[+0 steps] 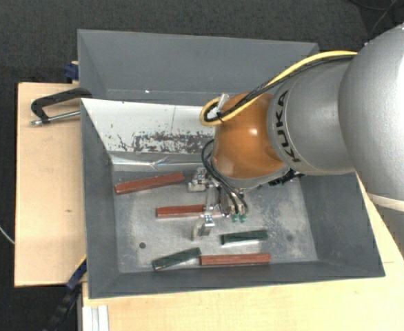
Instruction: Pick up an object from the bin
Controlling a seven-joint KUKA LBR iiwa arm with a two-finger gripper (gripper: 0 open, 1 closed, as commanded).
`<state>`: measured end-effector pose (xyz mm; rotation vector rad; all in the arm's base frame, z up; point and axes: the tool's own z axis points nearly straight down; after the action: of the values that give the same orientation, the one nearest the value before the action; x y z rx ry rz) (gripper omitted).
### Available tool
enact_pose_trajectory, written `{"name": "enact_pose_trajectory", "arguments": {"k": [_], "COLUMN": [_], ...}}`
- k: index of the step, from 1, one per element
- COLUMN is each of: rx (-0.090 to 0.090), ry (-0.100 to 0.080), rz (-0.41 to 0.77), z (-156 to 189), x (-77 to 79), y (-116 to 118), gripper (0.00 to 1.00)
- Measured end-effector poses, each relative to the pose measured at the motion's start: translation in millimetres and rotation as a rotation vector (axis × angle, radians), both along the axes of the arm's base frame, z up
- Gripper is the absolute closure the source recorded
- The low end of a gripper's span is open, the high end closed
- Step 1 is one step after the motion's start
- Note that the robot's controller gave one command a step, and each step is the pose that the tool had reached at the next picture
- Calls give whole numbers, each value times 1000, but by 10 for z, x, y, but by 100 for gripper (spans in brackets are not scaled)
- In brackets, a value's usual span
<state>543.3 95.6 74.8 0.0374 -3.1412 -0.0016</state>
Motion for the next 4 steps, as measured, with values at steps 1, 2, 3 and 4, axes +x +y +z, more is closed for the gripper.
{"name": "enact_pose_trajectory", "arguments": {"k": [1,2,3,4], "rx": [-1,2,2,2], "ry": [-6,6,6,3], "rz": [74,14,6,4], "z": [-11,30,31,56], "x": [16,0,2,0], "y": [30,25,22,23], "gripper": [0,100,100,100]}}
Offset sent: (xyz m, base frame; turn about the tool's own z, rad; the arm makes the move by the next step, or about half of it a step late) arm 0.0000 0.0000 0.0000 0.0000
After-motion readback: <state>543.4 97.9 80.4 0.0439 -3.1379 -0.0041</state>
